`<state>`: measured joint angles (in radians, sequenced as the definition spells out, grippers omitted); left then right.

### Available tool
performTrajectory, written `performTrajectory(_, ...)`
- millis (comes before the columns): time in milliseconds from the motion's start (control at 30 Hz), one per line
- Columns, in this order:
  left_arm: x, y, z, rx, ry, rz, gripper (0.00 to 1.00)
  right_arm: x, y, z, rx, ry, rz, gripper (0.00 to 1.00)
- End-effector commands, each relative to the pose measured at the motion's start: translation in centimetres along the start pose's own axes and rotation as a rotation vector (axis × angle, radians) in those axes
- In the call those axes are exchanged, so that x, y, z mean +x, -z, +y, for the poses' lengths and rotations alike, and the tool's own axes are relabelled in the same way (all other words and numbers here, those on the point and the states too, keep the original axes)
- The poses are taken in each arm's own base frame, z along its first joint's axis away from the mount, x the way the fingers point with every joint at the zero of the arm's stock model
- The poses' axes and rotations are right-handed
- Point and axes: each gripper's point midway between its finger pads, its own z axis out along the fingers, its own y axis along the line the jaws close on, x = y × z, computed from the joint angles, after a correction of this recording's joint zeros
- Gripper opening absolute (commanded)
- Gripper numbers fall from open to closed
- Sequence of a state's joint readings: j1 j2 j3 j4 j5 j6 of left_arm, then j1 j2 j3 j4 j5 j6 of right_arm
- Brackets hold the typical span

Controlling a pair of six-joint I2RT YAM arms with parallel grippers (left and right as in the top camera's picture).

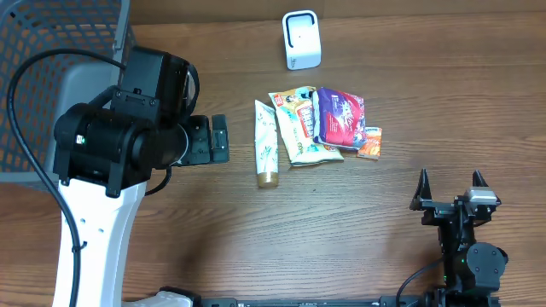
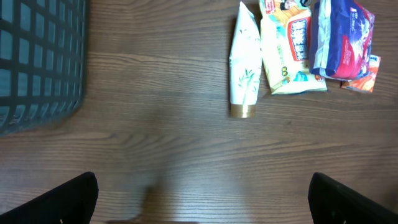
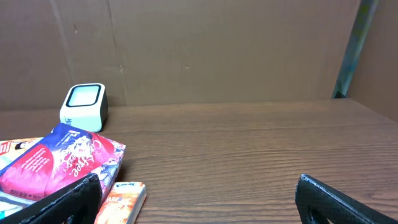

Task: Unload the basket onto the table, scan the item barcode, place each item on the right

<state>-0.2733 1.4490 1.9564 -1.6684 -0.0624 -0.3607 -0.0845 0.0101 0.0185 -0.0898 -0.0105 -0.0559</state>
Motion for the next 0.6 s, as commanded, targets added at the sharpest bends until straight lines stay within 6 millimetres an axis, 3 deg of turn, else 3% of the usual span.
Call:
performTrajectory(0,-0.5,0.0,0.2,-0.018,0.017,-0.026,1.00,0.2,0.0,0.0,0.005,0.005,-0.003,1.00)
performTrajectory(167,-4.0,0.3,1.9,-0.102,0.094,-0.174,1.00,0.2,0.0,0.0,0.005,0.005,-0.003,1.00)
performTrajectory(300,-6.2,0.8,5.1,-0.186,0.247,-0.273,1.00,0.2,0.0,0.0,0.005,0.005,-0.003,1.00)
performTrajectory(400,-6.8,1.1,8.0,-0.226,0.398,-0.305,1.00,0.2,0.0,0.0,0.005,0.005,-0.002,1.00)
performTrajectory(567,-5.9,1.5,13.2,-0.307,0.600,-0.297,1.00,0.2,0.0,0.0,0.004,0.004,-0.003,1.00)
